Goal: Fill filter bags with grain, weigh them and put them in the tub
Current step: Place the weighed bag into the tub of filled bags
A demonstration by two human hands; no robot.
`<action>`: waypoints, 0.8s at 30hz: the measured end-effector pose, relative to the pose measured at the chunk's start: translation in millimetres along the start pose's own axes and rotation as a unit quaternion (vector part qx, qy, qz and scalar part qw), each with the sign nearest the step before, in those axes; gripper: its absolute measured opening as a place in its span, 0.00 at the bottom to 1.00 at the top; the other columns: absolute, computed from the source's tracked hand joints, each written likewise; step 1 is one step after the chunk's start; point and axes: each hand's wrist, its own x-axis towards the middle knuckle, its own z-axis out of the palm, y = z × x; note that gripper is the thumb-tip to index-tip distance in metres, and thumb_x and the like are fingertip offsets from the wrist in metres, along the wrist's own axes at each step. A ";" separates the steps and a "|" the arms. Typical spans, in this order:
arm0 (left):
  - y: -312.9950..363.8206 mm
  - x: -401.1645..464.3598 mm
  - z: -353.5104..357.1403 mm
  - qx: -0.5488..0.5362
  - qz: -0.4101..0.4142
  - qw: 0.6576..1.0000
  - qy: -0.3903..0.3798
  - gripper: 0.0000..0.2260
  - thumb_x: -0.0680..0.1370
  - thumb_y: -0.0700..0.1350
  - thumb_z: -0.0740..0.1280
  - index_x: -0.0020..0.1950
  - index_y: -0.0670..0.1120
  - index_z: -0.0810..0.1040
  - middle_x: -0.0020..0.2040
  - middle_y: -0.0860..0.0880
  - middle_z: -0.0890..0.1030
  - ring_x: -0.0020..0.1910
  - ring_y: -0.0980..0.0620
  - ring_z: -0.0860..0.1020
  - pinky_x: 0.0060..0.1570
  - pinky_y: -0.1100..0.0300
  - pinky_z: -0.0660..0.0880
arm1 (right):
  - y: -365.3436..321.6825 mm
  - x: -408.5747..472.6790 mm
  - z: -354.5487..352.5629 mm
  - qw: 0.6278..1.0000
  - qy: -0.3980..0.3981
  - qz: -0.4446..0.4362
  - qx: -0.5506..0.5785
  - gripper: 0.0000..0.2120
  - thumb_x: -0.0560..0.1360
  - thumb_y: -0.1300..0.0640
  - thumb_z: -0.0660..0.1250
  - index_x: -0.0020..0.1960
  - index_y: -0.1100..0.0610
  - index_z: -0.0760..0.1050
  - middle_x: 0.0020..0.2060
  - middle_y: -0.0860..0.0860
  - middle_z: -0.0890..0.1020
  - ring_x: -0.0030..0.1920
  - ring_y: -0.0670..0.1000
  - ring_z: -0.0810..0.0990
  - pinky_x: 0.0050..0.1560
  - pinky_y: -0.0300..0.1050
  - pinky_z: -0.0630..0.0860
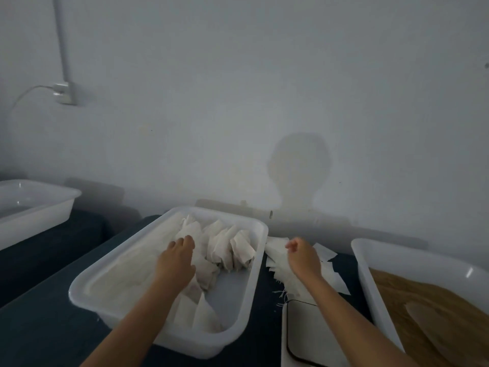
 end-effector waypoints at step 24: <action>29.2 -8.8 -18.7 -0.081 0.042 0.988 0.124 0.08 0.75 0.37 0.64 0.52 0.45 0.75 0.51 0.48 0.78 0.52 0.47 0.75 0.45 0.54 0.71 | 55.6 11.9 -89.4 0.997 0.073 0.016 0.005 0.19 0.76 0.58 0.66 0.31 0.56 0.60 0.29 0.51 0.66 0.31 0.50 0.65 0.32 0.44 0.58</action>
